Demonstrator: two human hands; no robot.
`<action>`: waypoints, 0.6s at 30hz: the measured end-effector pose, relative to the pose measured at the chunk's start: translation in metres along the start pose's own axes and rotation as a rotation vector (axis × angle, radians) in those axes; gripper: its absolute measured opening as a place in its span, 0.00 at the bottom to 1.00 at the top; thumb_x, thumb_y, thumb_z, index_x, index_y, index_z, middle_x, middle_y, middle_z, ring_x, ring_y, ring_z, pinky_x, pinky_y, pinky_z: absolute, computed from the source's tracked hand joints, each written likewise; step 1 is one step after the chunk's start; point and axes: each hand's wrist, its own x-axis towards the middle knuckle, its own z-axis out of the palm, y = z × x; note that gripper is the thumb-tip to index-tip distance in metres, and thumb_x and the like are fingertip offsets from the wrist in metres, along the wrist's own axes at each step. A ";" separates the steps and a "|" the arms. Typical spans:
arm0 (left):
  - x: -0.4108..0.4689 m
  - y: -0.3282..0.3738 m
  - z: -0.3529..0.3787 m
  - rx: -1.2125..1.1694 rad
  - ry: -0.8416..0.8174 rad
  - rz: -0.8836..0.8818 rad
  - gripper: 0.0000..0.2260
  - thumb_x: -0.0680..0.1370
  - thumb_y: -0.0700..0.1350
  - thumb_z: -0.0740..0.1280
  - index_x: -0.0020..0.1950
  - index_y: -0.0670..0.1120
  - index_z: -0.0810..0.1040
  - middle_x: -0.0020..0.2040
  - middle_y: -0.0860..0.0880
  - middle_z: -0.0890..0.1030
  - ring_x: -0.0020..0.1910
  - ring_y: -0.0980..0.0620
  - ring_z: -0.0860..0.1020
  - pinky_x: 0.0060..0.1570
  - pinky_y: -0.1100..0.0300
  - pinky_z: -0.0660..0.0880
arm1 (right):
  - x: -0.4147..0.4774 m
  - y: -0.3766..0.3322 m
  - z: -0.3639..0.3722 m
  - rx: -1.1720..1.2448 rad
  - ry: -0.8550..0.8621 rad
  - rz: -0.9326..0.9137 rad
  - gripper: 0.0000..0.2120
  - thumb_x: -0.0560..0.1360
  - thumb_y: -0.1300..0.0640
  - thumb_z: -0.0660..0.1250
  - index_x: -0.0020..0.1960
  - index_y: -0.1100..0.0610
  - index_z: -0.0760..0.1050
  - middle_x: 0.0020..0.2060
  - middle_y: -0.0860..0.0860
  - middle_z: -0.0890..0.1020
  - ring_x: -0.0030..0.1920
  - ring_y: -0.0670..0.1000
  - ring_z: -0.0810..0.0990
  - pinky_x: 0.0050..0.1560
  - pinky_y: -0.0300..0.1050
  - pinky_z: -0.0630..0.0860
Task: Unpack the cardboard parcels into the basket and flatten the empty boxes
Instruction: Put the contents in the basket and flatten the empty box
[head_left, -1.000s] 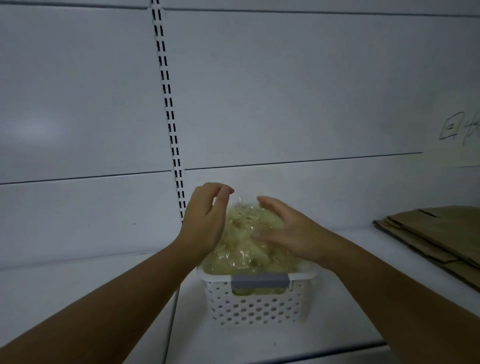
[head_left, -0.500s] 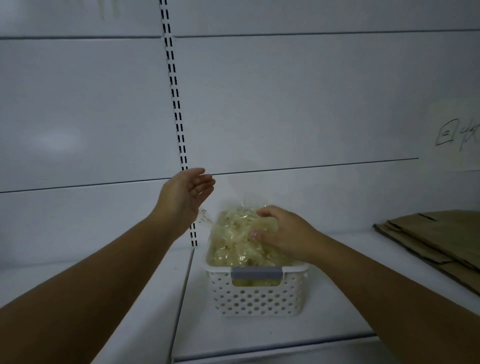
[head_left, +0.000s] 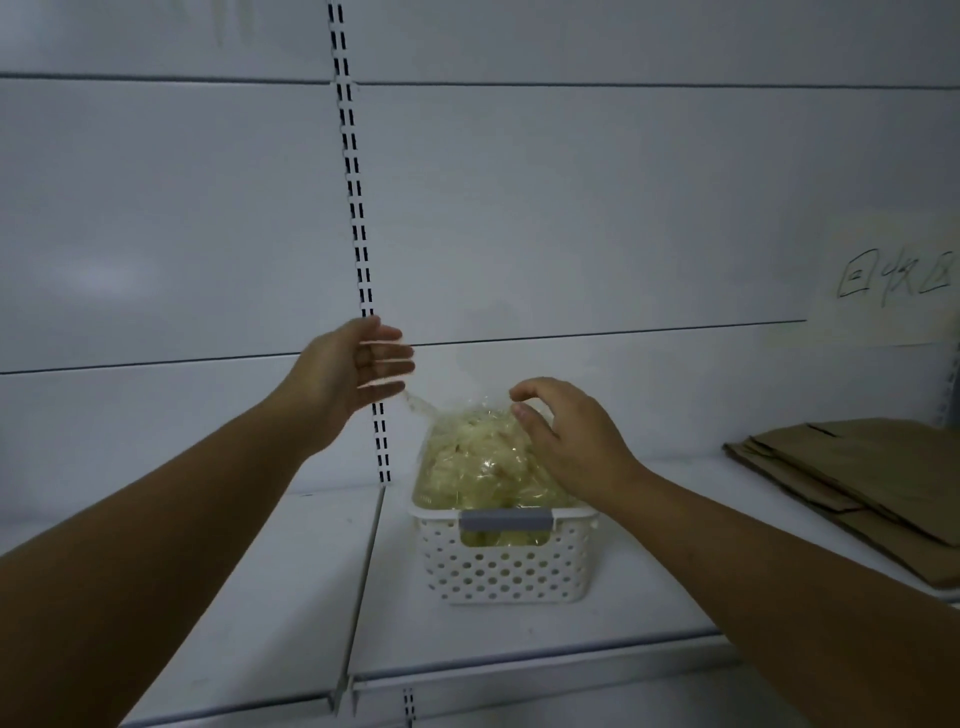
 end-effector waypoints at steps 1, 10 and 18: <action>-0.005 -0.004 0.003 0.165 -0.027 0.006 0.13 0.81 0.48 0.56 0.50 0.43 0.77 0.47 0.44 0.82 0.51 0.45 0.80 0.50 0.53 0.77 | 0.000 -0.001 -0.001 0.009 0.017 -0.022 0.12 0.80 0.54 0.58 0.57 0.56 0.75 0.52 0.50 0.80 0.54 0.49 0.76 0.51 0.38 0.67; -0.012 -0.011 -0.020 1.009 -0.050 0.236 0.19 0.81 0.54 0.54 0.68 0.48 0.70 0.68 0.48 0.72 0.61 0.53 0.70 0.57 0.60 0.62 | 0.005 -0.012 -0.009 0.054 0.235 -0.005 0.16 0.78 0.51 0.53 0.51 0.57 0.77 0.44 0.46 0.78 0.49 0.50 0.77 0.47 0.42 0.70; -0.016 0.042 -0.146 1.666 -0.036 0.078 0.24 0.80 0.60 0.47 0.74 0.52 0.62 0.78 0.47 0.54 0.77 0.49 0.46 0.72 0.45 0.45 | 0.065 -0.120 0.029 -0.600 -0.539 -0.281 0.28 0.79 0.40 0.49 0.75 0.52 0.55 0.77 0.53 0.51 0.76 0.52 0.47 0.74 0.50 0.44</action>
